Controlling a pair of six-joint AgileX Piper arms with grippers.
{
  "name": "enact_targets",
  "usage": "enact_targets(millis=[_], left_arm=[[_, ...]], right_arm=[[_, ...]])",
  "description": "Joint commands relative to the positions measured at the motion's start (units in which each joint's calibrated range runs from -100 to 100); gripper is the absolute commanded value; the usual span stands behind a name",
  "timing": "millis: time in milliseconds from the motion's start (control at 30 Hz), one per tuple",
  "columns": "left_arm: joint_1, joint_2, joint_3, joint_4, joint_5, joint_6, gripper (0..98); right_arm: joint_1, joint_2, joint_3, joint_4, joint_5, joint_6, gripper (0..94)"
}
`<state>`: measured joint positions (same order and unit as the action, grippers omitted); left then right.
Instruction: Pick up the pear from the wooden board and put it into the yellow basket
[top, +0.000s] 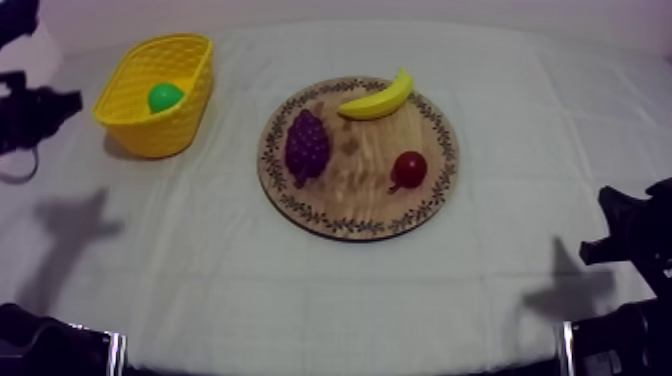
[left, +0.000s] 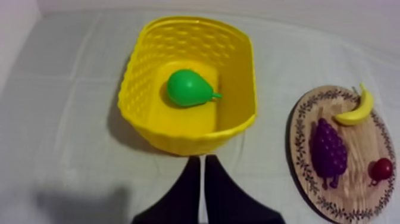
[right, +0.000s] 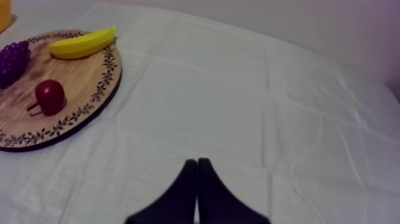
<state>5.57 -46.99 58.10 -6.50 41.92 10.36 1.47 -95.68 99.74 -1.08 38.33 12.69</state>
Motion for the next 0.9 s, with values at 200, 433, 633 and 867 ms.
enact_targets(millis=[200, 433, 633, 867], left_arm=[[-1.55, -37.82, 25.45, 1.70, -4.47, -4.88, 0.1], [-3.94, -49.64, 37.35, 4.91, -7.37, -9.73, 0.1], [-4.65, -52.31, 40.13, 5.13, -5.90, -9.41, 0.1], [-4.67, -52.64, 41.12, 4.80, -7.46, 2.41, 0.1]], right_arm=[[-0.01, 0.01, 0.04, -0.02, -0.02, -0.02, 0.3], [-0.01, 0.01, 0.04, -0.02, -0.02, -0.02, 0.3], [-0.01, 0.01, 0.04, -0.02, -0.02, -0.02, 0.3], [-0.01, 0.01, 0.04, -0.02, -0.02, -0.02, 0.3]])
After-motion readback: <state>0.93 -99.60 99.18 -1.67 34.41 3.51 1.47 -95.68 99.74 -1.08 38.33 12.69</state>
